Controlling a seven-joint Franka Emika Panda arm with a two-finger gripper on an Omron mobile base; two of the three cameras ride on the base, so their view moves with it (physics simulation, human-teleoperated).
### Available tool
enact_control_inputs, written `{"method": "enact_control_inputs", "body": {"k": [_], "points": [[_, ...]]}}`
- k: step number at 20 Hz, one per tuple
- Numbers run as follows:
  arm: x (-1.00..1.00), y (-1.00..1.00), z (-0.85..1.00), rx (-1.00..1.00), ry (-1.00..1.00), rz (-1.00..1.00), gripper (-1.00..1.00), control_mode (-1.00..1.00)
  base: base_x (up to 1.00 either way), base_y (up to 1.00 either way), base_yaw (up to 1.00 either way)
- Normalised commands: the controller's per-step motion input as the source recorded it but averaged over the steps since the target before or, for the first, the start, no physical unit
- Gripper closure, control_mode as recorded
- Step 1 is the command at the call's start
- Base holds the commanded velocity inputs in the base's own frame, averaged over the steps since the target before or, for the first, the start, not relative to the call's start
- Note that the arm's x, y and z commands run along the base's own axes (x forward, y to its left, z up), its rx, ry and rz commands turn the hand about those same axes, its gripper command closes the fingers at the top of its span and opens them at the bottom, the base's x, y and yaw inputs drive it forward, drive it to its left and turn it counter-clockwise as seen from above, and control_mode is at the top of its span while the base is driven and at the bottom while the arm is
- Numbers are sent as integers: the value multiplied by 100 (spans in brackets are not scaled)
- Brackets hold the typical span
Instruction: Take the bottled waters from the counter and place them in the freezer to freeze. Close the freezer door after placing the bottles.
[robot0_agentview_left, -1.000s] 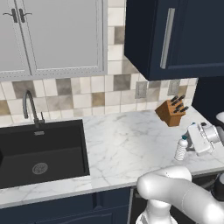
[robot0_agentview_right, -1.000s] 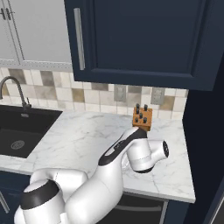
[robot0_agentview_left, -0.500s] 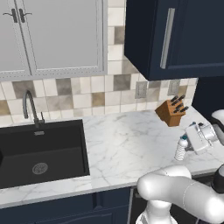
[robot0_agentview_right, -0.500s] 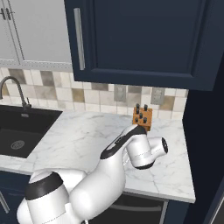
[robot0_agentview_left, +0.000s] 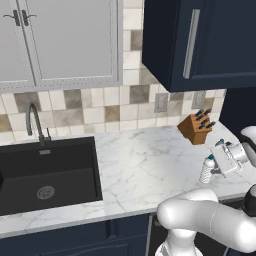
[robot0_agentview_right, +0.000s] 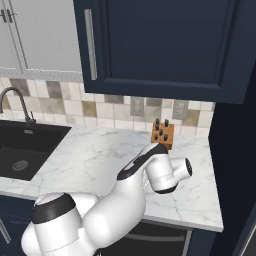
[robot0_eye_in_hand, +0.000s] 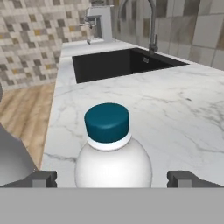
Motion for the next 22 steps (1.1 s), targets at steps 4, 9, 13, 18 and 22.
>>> {"method": "enact_control_inputs", "body": {"k": [4,9,13,18,22], "points": [[0,0,0,0,0,0,-100,-100,0,0,0],[0,3,-2,0,0,0,-100,-100,0,0,0],[0,12,-3,0,0,0,100,-100,0,0,0],[0,8,0,0,0,0,100,-100,0,0,0],[0,0,0,0,0,0,100,-100,0,0,0]]}}
